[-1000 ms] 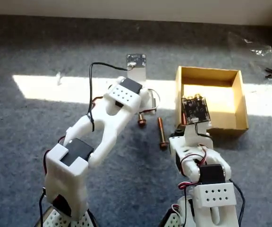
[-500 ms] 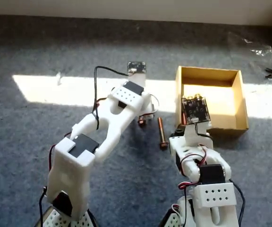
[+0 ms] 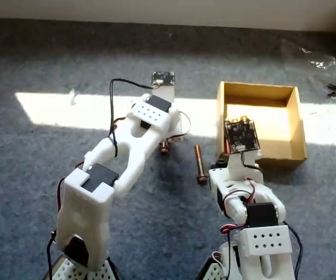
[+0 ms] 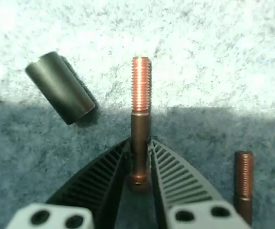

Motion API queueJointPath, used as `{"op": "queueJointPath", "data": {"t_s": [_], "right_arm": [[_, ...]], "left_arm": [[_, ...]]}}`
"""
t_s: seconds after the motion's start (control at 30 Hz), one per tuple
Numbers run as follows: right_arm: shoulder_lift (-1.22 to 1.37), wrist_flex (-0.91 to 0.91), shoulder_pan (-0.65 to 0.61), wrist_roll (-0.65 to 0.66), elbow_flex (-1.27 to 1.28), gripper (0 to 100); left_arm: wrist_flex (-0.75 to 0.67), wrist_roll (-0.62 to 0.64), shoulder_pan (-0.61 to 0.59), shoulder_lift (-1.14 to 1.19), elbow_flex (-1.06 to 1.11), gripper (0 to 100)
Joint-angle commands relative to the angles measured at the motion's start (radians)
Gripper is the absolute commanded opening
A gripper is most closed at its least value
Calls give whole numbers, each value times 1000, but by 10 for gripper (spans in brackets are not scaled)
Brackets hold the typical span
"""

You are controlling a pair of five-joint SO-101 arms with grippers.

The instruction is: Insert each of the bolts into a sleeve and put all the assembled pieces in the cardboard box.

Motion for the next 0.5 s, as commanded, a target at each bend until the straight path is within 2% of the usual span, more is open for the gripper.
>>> {"op": "queueJointPath", "data": {"t_s": [0.0, 0.47], "right_arm": [[-16, -27, 12, 9, -7, 4], [-16, -27, 12, 9, -7, 4]], "left_arm": [[-14, -8, -10, -4, -35, 61], [-40, -8, -8, -4, -15, 63]]}}
